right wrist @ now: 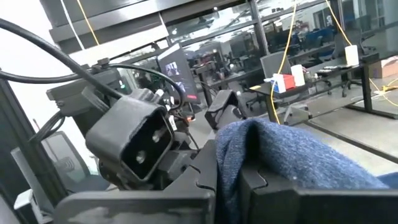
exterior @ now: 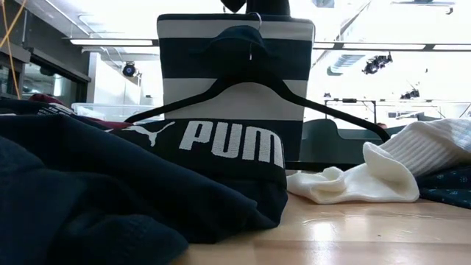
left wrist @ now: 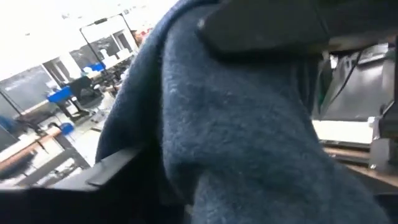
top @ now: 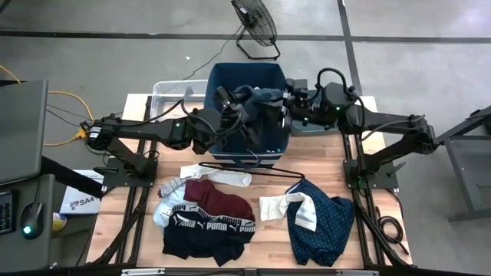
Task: Pick & Place Cloths
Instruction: Put the black boxer into the transparent bin
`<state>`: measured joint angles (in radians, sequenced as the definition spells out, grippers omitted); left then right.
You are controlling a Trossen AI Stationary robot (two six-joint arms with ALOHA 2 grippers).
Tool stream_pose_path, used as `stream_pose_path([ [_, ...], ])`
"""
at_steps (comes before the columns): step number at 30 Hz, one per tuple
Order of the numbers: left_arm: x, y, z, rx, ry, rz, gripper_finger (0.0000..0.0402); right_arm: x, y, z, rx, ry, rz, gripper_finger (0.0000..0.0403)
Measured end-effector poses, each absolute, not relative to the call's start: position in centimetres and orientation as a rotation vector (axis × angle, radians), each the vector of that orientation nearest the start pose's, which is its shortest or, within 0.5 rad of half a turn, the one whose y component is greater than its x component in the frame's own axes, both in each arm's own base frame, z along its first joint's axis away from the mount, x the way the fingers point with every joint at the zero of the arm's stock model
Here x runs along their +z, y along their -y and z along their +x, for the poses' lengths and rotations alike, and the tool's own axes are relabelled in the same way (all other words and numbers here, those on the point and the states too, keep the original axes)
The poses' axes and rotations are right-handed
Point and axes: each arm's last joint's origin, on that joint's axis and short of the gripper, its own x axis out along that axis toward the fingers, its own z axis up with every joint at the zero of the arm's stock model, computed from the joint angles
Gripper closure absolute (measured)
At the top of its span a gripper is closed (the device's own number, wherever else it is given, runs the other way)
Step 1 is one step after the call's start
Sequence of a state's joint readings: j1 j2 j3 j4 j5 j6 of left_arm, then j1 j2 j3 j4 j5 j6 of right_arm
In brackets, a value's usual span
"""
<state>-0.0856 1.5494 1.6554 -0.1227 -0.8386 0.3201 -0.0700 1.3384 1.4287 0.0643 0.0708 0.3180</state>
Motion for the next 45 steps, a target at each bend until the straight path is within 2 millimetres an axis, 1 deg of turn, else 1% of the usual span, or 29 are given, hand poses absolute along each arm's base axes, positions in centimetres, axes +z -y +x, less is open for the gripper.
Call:
stream_pose_path([
  [3, 45.2, 0.8, 33.9, 0.739, -0.123, 0.282, 0.0167, 45.7, 2.2, 29.2, -0.115, 0.176, 0.317, 0.0398],
  [5, 45.2, 0.8, 34.0, 0.736, -0.12, 0.277, 0.0222, 45.7, 2.2, 29.2, -0.116, 0.174, 0.316, 0.0398],
  [9, 45.2, 1.0, 33.9, 0.725, -0.118, 0.277, 0.0351, 45.7, 2.3, 29.2, -0.118, 0.171, 0.316, 0.0398],
  [10, 45.2, 1.1, 34.0, 0.718, -0.118, 0.278, 0.0372, 45.7, 2.3, 29.2, -0.118, 0.171, 0.316, 0.0397],
  [11, 45.2, 1.1, 33.9, 0.705, -0.114, 0.277, 0.0379, 45.7, 2.3, 29.2, -0.118, 0.17, 0.314, 0.0395],
  [16, 45.4, 1.1, 33.7, 0.683, -0.105, 0.274, 0.0377, 45.7, 2.3, 29.2, -0.123, 0.17, 0.292, 0.0376],
  [19, 45.6, 1.1, 33.4, 0.678, -0.106, 0.275, 0.0378, 45.7, 2.2, 29.2, -0.118, 0.166, 0.252, 0.035],
  [22, 46.0, 1.0, 33.1, 0.689, -0.094, 0.27, 0.0378, 46.0, 2.1, 28.6, -0.096, 0.165, 0.24, 0.0301],
  [25, 46.3, 0.8, 32.2, 0.719, -0.119, 0.297, 0.0378, 46.6, 2.1, 27.5, -0.095, 0.166, 0.239, 0.0235],
  [28, 47.2, 0.6, 30.2, 0.762, -0.144, 0.307, 0.0378, 47.1, 2.0, 26.1, -0.096, 0.155, 0.243, 0.0166],
  [30, 48.0, 0.2, 28.8, 0.82, -0.142, 0.3, 0.0378, 47.4, 1.9, 25.0, -0.102, 0.141, 0.245, 0.0128],
  [32, 48.3, -0.5, 27.0, 0.894, -0.199, 0.321, 0.0378, 47.6, 1.9, 24.1, -0.123, 0.134, 0.249, 0.01],
  [34, 48.9, -1.2, 25.4, 0.968, -0.207, 0.301, 0.0378, 47.9, 1.9, 22.8, -0.151, 0.127, 0.271, 0.0082],
  [36, 48.8, -2.1, 23.6, 1.047, -0.26, 0.291, 0.0378, 48.1, 1.9, 22.2, -0.158, 0.127, 0.295, 0.0072],
  [38, 48.9, -2.9, 21.9, 1.102, -0.261, 0.234, 0.0378, 48.1, 1.8, 21.5, -0.165, 0.106, 0.311, 0.0069],
  [39, 48.6, -3.3, 21.0, 1.121, -0.291, 0.216, 0.0378, 48.1, 1.8, 21.4, -0.169, 0.107, 0.313, 0.0069],
  [41, 48.0, -4.2, 19.9, 1.171, -0.32, 0.161, 0.0378, 48.1, 1.9, 20.8, -0.193, 0.1, 0.313, 0.0071],
  [43, 47.2, -4.9, 18.4, 1.211, -0.382, 0.116, 0.0378, 48.1, 1.9, 20.8, -0.208, 0.093, 0.315, 0.0074],
  [45, 46.5, -5.8, 17.6, 1.268, -0.42, 0.062, 0.0378, 47.9, 1.9, 20.7, -0.219, 0.08, 0.321, 0.0076],
])
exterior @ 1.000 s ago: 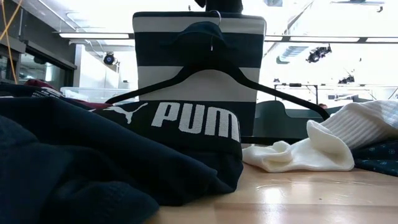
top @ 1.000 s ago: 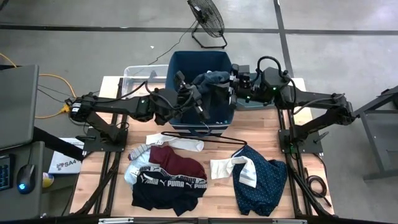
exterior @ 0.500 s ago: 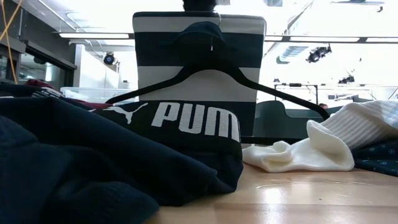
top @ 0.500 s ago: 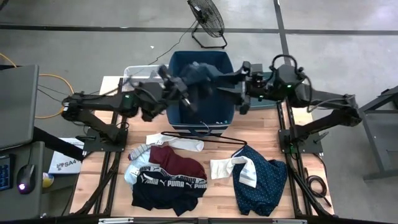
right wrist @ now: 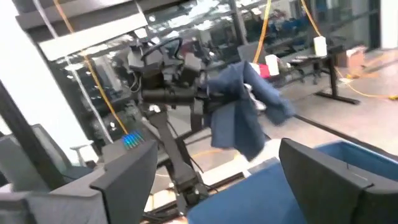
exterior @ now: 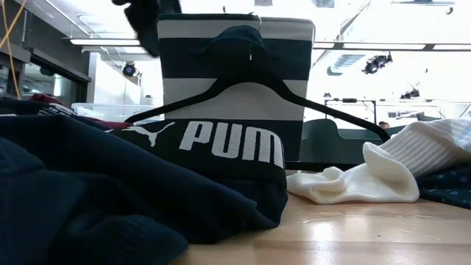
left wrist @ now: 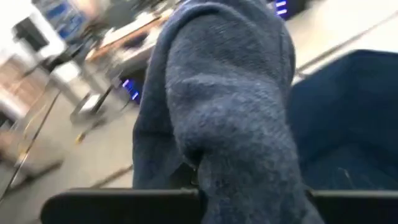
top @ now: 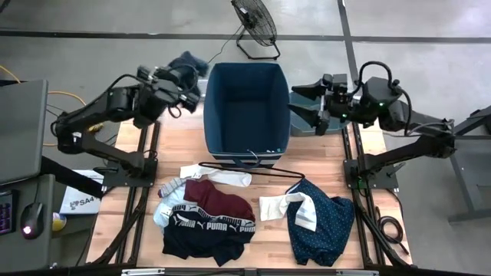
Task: Pick & Place Cloths
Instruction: Put the black boxer into the transparent bin
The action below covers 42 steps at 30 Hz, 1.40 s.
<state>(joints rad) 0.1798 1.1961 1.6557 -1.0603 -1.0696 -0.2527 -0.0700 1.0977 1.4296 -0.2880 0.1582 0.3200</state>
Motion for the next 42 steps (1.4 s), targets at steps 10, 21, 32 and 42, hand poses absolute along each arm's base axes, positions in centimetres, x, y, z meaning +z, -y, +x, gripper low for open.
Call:
stream_pose_path([
  [10, 43.1, -10.5, 16.8, 1.393, -0.735, -0.037, 0.0378, 47.7, 1.9, 21.2, -0.222, 0.066, 0.321, 0.0078],
  [21, 38.1, -15.9, 16.9, 1.264, -1.078, -0.028, 0.0378, 47.5, 1.9, 21.2, -0.225, 0.046, 0.326, 0.0078],
  [32, 37.5, -18.9, 16.6, 0.99, -1.143, 0.144, 0.0378, 46.9, 2.0, 21.5, -0.232, 0.006, 0.341, 0.0078],
  [42, 34.2, -20.5, 17.5, 0.777, -1.339, 0.057, 0.0378, 47.0, 2.0, 21.5, -0.232, 0.007, 0.341, 0.0078],
])
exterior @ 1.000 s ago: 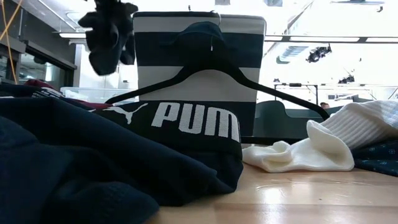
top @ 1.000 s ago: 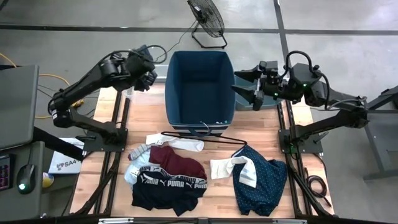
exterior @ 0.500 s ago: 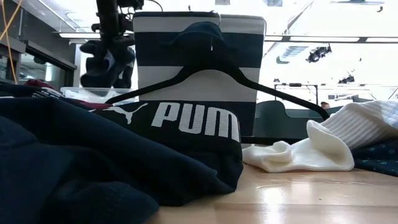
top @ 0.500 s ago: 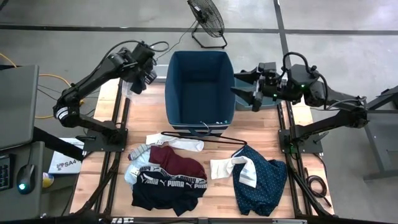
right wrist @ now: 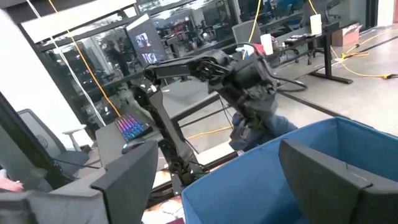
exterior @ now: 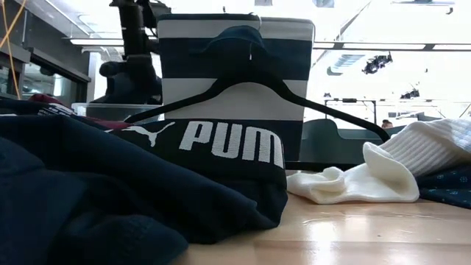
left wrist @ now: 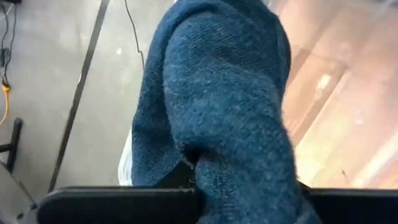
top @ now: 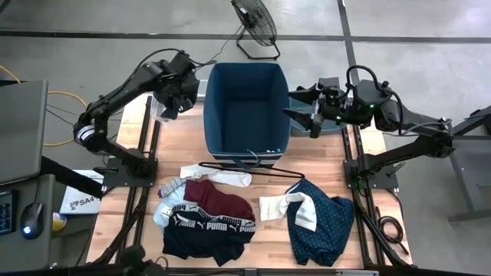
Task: Pick & Place Cloths
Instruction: Put the black boxer into the transparent bin
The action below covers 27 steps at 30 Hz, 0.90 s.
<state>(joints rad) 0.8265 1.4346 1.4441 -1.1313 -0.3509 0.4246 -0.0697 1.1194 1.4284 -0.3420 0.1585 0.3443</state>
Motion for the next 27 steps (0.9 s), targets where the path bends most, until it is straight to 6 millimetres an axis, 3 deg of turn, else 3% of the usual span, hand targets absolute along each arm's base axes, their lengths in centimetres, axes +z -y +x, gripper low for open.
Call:
stream_pose_path([
  [14, 31.1, -22.5, 19.5, 0.557, -1.511, 0.205, 0.037, 46.9, 2.0, 21.5, -0.262, 0.013, 0.363, 0.0078],
  [23, 31.4, -22.6, 19.4, 0.574, -1.503, 0.235, 0.0205, 46.9, 2.0, 21.5, -0.263, 0.008, 0.366, 0.0078],
  [27, 31.6, -22.4, 19.2, 0.643, -1.505, 0.197, 0.0162, 46.9, 2.1, 21.5, -0.263, 0.008, 0.366, 0.0078],
])
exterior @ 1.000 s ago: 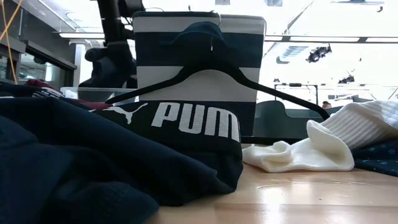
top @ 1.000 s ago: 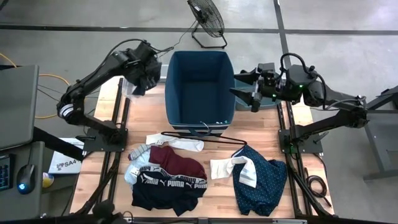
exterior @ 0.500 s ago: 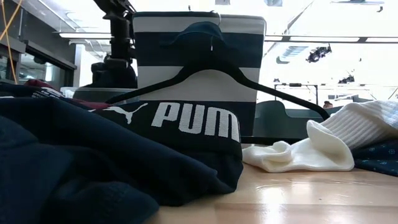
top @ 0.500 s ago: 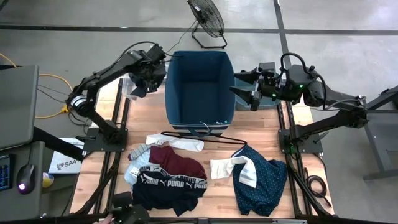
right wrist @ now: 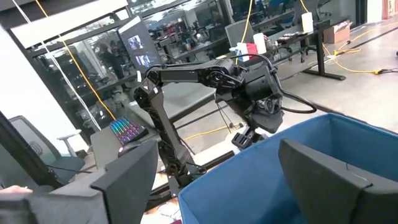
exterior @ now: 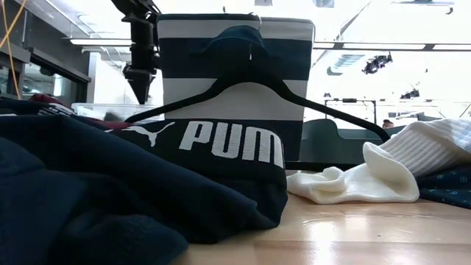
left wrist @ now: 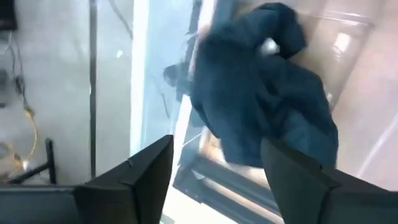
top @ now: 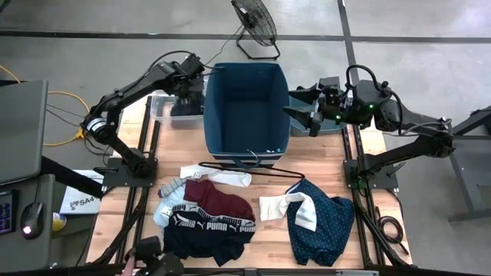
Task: Pick & Place Cloths
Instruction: Put the black boxer into the transparent bin, then put the right white sock into the green bin
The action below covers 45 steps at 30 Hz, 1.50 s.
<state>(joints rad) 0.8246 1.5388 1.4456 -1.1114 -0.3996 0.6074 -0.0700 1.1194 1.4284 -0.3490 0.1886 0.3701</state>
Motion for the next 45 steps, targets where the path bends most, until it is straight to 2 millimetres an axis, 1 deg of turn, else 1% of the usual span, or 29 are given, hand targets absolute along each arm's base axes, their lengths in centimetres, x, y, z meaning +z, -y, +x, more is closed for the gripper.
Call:
stream_pose_path([
  [3, 31.8, -22.1, 18.9, 0.707, -1.483, 0.122, 0.0154, 46.9, 2.1, 21.5, -0.263, 0.008, 0.366, 0.0078],
  [7, 32.4, -21.4, 18.3, 0.77, -1.427, -0.006, 0.0159, 46.9, 2.1, 21.5, -0.263, 0.009, 0.369, 0.0078],
  [10, 33.1, -20.4, 17.7, 0.757, -1.375, -0.098, 0.0167, 46.9, 2.1, 21.5, -0.262, 0.007, 0.369, 0.0078],
  [15, 34.9, -18.2, 16.3, 0.684, -1.261, -0.229, 0.0187, 46.6, 2.0, 21.5, -0.26, -0.018, 0.368, 0.0078],
  [18, 36.1, -16.1, 15.4, 0.609, -1.194, -0.294, 0.0206, 46.3, 2.0, 21.5, -0.266, -0.054, 0.387, 0.0078],
  [22, 37.6, -12.8, 14.8, 0.536, -1.127, -0.284, 0.0243, 45.9, 2.0, 21.5, -0.257, -0.093, 0.391, 0.0078],
  [27, 38.9, -8.8, 15.0, 0.469, -1.047, -0.292, 0.03, 45.7, 1.8, 21.5, -0.21, -0.123, 0.394, 0.0078],
  [31, 39.3, -6.1, 15.4, 0.404, -1.005, -0.317, 0.0336, 45.2, 1.4, 21.4, -0.161, -0.185, 0.418, 0.0078],
  [34, 39.5, -4.5, 16.0, 0.379, -0.99, -0.303, 0.0356, 44.5, 0.7, 21.3, -0.137, -0.269, 0.422, 0.0078],
  [37, 39.5, -3.1, 16.3, 0.351, -0.989, -0.289, 0.0371, 43.6, -0.4, 20.9, -0.112, -0.374, 0.462, 0.0078],
  [41, 39.6, -1.5, 16.7, 0.32, -0.971, -0.27, 0.0387, 42.3, -2.4, 20.2, -0.093, -0.541, 0.557, 0.0078],
  [45, 39.8, -0.4, 17.1, 0.301, -0.927, -0.247, 0.0395, 41.2, -4.5, 19.1, -0.096, -0.701, 0.673, 0.0078],
])
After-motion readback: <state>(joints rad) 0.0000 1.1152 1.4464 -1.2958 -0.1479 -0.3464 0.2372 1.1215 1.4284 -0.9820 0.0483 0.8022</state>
